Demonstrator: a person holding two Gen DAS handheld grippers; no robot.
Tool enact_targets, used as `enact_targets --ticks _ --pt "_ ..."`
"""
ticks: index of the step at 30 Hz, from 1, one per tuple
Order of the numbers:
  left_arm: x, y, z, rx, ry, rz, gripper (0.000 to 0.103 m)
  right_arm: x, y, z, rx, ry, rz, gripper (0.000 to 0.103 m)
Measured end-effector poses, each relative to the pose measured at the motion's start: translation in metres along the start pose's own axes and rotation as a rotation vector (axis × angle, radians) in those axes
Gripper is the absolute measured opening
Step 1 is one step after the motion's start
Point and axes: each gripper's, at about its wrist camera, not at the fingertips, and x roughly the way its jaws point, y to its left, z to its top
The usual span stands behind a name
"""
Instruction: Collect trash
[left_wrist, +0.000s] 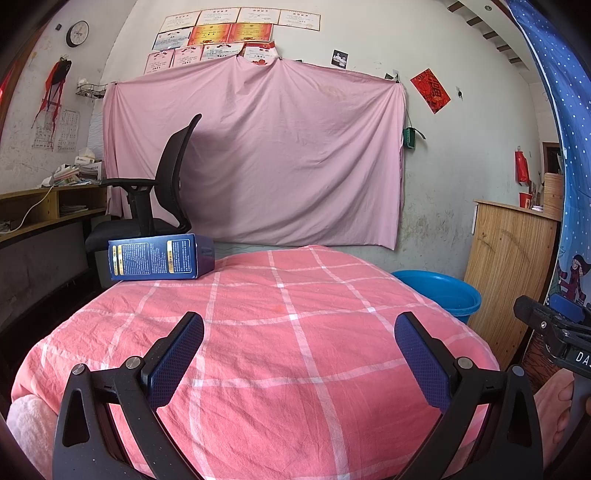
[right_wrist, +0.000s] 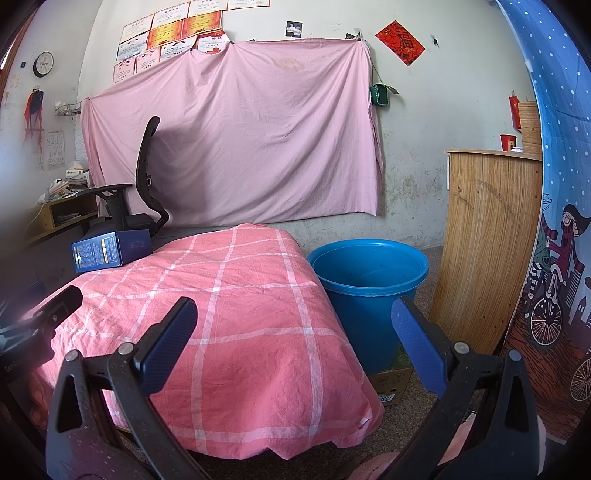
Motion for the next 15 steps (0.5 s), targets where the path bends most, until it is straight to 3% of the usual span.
enact_targets --ticks 15 --pt "-0.002 -0.010 -0.001 0.020 0.003 0.034 0.101 0.000 0.002 -0.001 -0.001 0.004 0.001 0.103"
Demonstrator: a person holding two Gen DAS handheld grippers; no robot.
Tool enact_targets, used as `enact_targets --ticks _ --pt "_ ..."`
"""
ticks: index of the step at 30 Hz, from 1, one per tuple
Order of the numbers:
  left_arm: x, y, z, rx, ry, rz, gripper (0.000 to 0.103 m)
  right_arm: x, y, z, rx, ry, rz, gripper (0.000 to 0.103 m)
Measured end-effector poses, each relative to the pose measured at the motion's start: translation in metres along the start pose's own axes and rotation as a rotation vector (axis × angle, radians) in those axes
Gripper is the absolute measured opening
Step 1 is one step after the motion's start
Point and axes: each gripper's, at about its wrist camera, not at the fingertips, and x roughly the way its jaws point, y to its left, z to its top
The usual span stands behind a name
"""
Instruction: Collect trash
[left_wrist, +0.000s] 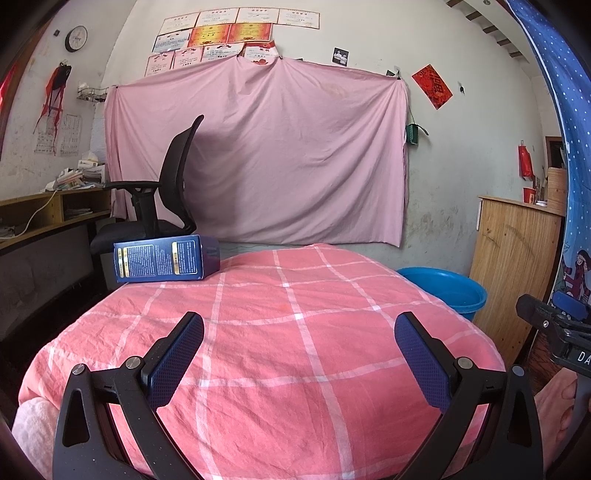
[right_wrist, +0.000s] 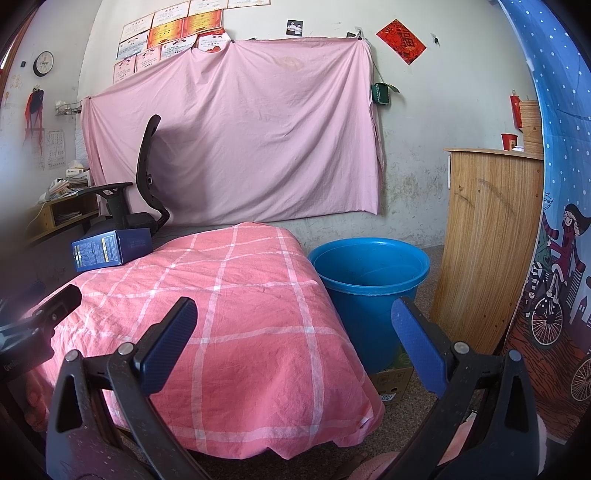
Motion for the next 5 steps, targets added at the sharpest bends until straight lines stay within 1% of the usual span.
enact_targets --ticks 5 --pt "0.0001 -0.0011 -0.0007 -0.003 0.003 -0.005 0.101 0.0007 0.0016 -0.0015 -0.001 0.002 0.001 0.103"
